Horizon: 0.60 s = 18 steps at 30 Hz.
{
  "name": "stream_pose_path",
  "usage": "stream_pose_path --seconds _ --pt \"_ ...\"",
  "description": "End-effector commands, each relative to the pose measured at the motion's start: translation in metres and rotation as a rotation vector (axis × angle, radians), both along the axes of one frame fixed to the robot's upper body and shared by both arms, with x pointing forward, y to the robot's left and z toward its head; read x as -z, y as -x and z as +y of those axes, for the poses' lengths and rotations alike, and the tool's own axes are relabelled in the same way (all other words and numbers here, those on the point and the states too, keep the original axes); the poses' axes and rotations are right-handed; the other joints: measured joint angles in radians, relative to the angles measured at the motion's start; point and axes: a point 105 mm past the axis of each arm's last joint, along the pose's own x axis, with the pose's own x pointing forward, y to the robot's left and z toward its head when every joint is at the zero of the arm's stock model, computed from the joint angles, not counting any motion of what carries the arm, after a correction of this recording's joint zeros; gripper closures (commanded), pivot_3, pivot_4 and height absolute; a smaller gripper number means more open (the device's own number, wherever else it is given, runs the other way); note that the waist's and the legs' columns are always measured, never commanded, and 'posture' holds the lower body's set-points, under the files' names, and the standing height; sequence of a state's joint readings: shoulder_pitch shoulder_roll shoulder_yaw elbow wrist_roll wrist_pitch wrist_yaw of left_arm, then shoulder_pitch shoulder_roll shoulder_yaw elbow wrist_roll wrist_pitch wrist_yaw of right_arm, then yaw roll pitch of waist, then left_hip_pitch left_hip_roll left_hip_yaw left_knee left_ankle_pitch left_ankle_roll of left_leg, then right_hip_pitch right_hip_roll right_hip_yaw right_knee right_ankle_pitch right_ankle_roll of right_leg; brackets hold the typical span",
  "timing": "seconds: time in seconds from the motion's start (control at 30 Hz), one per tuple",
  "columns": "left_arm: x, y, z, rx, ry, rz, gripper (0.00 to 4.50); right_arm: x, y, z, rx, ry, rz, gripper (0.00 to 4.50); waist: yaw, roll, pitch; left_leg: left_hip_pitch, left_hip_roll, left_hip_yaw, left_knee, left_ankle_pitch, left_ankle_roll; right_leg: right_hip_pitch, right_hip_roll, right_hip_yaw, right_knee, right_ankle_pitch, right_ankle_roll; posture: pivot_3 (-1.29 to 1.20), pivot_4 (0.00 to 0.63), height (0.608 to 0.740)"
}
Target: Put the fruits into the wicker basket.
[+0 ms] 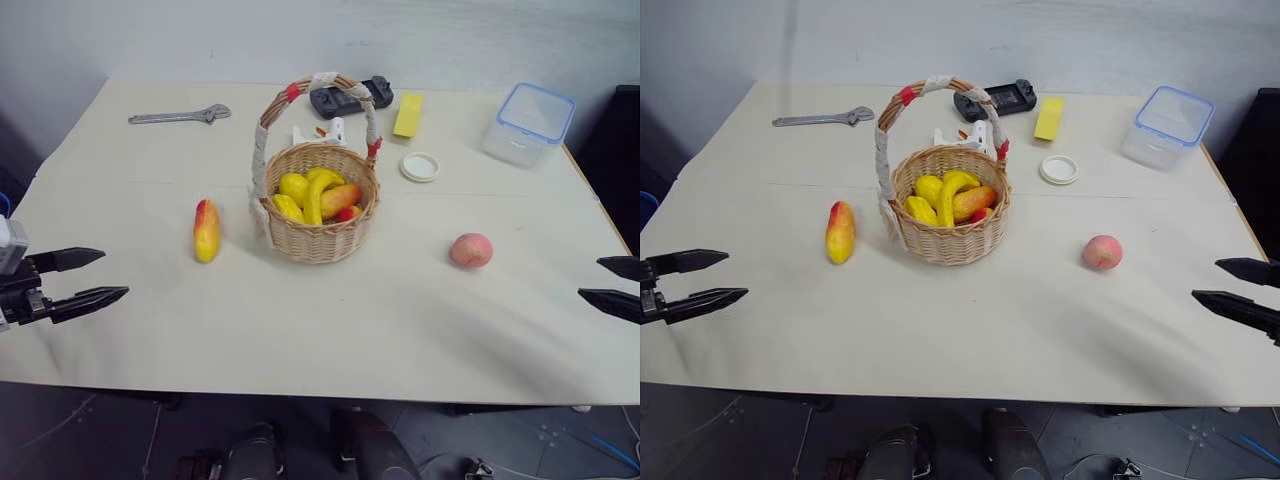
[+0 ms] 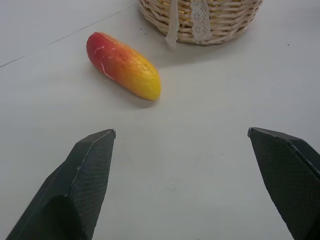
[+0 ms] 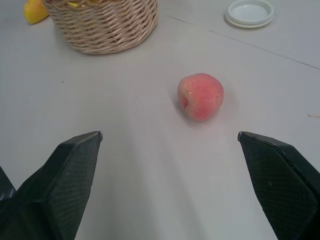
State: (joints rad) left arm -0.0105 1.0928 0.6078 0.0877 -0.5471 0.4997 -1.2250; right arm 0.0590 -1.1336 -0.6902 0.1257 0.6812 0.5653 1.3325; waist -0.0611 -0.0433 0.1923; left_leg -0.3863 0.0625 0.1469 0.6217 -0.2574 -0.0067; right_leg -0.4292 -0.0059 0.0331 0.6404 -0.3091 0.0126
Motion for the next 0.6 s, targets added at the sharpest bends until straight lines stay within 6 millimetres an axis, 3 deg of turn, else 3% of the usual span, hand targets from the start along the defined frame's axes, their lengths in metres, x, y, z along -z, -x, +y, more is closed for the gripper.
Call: stream_pose_path --seconds 0.03,0.13,0.43,0.6 --pt "-0.005 0.004 -0.003 0.007 -0.009 -0.022 0.03 -0.002 -0.003 -0.001 0.007 0.009 -0.028 0.0 -0.002 0.0 0.0 0.0 0.0 0.0 0.0 0.0 0.0 0.0 0.0 0.0 0.0 0.001 0.001 0.0 0.15 0.74" --pt "-0.003 0.004 -0.002 -0.008 -0.021 -0.017 0.03 -0.004 -0.004 -0.003 0.012 0.012 -0.036 0.0 0.0 0.0 0.0 0.0 0.0 0.0 -0.001 0.0 -0.001 -0.001 0.0 0.0 0.0 0.006 0.011 0.0 0.15 0.74" --pt "0.005 0.002 -0.01 0.005 -0.028 0.001 0.03 0.002 -0.007 -0.009 0.05 0.069 -0.036 0.0 -0.001 0.001 0.0 0.0 0.0 0.0 -0.001 -0.002 -0.004 -0.001 0.0 0.0 0.0 0.006 0.011 0.0 0.15 0.74" --pt "-0.005 -0.008 -0.015 -0.048 0.032 -0.044 0.03 0.003 -0.006 -0.006 0.053 0.079 -0.038 0.0 0.001 0.001 0.0 0.0 0.0 0.0 0.0 -0.002 -0.003 -0.001 0.0 0.0 0.001 0.006 0.011 0.0 0.15 0.74"
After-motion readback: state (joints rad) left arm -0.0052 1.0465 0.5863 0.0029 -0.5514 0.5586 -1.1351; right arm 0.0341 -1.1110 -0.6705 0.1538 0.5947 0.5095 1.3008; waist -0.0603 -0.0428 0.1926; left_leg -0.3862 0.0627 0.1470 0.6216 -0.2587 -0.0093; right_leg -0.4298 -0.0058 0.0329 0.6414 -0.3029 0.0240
